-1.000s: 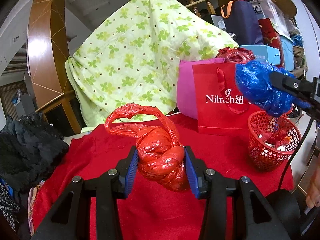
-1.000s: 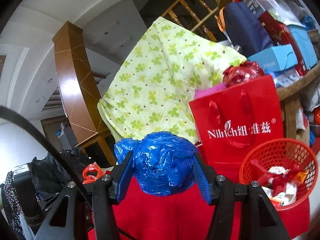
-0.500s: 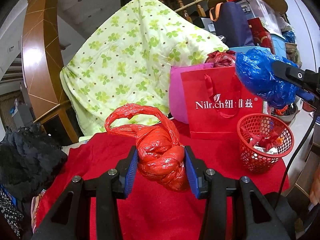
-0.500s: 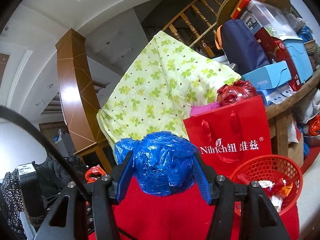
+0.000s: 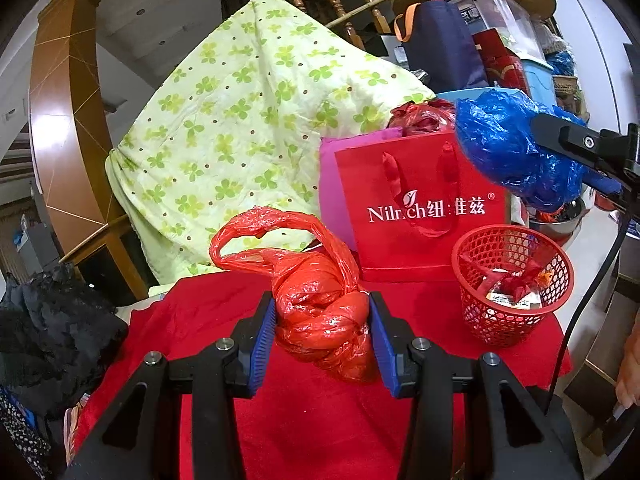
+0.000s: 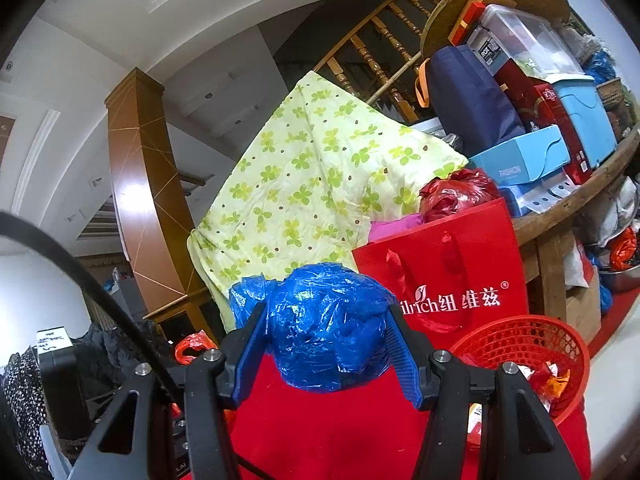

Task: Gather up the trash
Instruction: 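Move both tools with the bags over the red mesh basket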

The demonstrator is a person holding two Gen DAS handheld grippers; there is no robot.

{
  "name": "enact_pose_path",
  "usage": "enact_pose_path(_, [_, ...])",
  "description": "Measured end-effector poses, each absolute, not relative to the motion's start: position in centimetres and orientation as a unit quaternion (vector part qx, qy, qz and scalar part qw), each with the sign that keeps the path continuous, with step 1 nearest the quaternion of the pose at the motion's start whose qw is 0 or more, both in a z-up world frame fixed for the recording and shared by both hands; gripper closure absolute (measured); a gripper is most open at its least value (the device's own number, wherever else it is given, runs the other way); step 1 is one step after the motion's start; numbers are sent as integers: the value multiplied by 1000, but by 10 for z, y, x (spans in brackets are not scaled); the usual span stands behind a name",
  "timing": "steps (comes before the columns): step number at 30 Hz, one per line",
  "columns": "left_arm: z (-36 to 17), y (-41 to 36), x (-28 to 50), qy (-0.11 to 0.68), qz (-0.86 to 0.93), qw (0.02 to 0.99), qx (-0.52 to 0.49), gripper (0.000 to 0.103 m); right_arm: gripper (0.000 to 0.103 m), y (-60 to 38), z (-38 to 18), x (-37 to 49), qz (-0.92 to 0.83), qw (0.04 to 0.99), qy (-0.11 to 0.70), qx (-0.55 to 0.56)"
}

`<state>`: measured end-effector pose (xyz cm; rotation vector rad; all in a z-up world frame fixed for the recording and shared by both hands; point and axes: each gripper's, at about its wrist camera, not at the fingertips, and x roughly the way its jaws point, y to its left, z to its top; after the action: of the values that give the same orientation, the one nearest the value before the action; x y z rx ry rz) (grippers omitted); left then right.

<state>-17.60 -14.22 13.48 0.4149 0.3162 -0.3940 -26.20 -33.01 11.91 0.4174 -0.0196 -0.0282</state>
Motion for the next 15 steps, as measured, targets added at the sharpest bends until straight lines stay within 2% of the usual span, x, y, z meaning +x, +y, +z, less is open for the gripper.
enact_pose_path(15, [136, -154, -189, 152, -214, 941, 213, 56, 43, -335, 124, -281, -24, 977, -23, 209])
